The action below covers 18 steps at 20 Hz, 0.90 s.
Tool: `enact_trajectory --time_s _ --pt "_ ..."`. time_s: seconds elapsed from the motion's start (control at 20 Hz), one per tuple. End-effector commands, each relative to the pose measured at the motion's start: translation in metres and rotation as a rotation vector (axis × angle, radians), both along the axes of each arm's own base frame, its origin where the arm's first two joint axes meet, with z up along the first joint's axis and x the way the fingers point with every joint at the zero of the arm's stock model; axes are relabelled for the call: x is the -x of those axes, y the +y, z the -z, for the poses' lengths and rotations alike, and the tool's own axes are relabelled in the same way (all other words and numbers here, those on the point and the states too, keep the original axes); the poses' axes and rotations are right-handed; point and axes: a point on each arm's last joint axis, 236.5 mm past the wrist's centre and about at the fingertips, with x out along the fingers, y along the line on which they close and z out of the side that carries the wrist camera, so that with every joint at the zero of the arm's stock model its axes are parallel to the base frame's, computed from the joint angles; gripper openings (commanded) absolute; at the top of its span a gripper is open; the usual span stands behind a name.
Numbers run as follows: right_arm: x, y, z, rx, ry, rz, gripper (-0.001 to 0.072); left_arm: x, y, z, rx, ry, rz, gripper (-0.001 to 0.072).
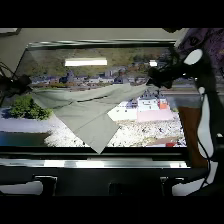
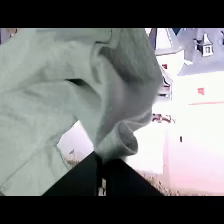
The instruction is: Fold the clothes and pants, and hang the long-sleeved shirts on hangers.
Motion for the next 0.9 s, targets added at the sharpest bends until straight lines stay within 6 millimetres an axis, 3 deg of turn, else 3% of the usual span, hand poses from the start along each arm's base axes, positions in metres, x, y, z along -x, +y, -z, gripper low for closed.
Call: enact_trajectory --time_s 0.0,0.05,0.15,0.3,0.35,0.45,0.5,0.65,0.85 --pt "-0.026 0.024 0.051 0.002 -0.003 0.015 0.0035 -0.013 -0.01 0.057 0.054 0.071 0.002 0.0019" --pt "-0.029 0.025 0.05 0.011 -0.018 0.019 0.0035 -0.013 -0.01 0.058 0.054 0.075 0.006 0.0095" --pt "-0.027 0.023 0.05 0.024 -0.016 0.014 0.0035 -0.006 -0.013 0.047 0.07 0.082 0.054 0.0716" --pt "-0.018 0.014 0.047 0.073 0.0 -0.008 0.0035 0.021 0.004 0.01 0.07 0.084 0.041 0.0705" --pt "-0.014 0.012 0.045 0.087 0.004 -0.016 0.0035 0.031 0.02 -0.008 0.041 0.05 -0.012 0.0704" --pt "-0.009 0.007 0.039 0.116 0.0 -0.033 0.0035 0.062 0.035 -0.03 0.054 -0.009 -0.116 0.0704" --pt "-0.008 0.005 0.037 0.126 -0.003 -0.038 0.0035 0.083 0.027 -0.026 0.11 -0.009 -0.13 0.0704" --pt "-0.002 0.003 0.033 0.136 0.006 -0.046 0.0035 0.149 -0.016 0.021 0.281 0.033 -0.187 0.0704" --pt "0.007 0.003 0.036 0.138 0.041 -0.064 0.0035 0.188 -0.091 0.071 0.519 0.011 -0.188 0.0704"
